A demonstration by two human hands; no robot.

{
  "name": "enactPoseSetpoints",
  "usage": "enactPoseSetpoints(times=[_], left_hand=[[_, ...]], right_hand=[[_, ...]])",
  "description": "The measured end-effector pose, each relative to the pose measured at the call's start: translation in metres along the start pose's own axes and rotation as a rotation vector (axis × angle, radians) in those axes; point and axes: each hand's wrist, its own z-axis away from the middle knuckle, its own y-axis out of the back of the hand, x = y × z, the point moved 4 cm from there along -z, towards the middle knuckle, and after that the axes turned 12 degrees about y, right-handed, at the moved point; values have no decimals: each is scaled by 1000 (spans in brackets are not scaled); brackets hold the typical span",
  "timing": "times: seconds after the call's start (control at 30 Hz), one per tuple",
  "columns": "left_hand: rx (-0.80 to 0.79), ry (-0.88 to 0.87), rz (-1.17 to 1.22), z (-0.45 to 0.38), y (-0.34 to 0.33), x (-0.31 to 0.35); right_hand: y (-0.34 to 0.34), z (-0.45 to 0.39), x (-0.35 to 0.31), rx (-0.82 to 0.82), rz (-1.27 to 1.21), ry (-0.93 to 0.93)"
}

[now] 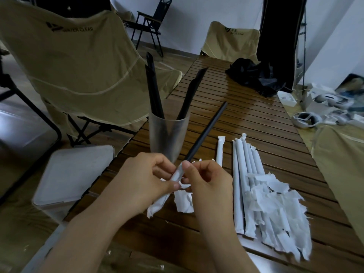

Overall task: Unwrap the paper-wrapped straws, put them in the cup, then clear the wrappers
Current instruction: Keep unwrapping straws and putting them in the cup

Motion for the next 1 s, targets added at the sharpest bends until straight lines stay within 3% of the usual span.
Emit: enactPoseSetpoints(times=[0.13, 0.37, 0.53, 1.0], left_hand=[[12, -24, -26, 0, 0, 1], [48, -82, 25, 0, -1, 4], [29, -35, 53, -3, -6, 2], [0, -92, -7, -6, -36, 14]], right_hand=[[3, -3, 2, -61, 27, -25], [2, -3, -9, -162, 168, 87], [6, -5, -2, -192, 209, 59], [29, -2, 3, -8, -27, -268]])
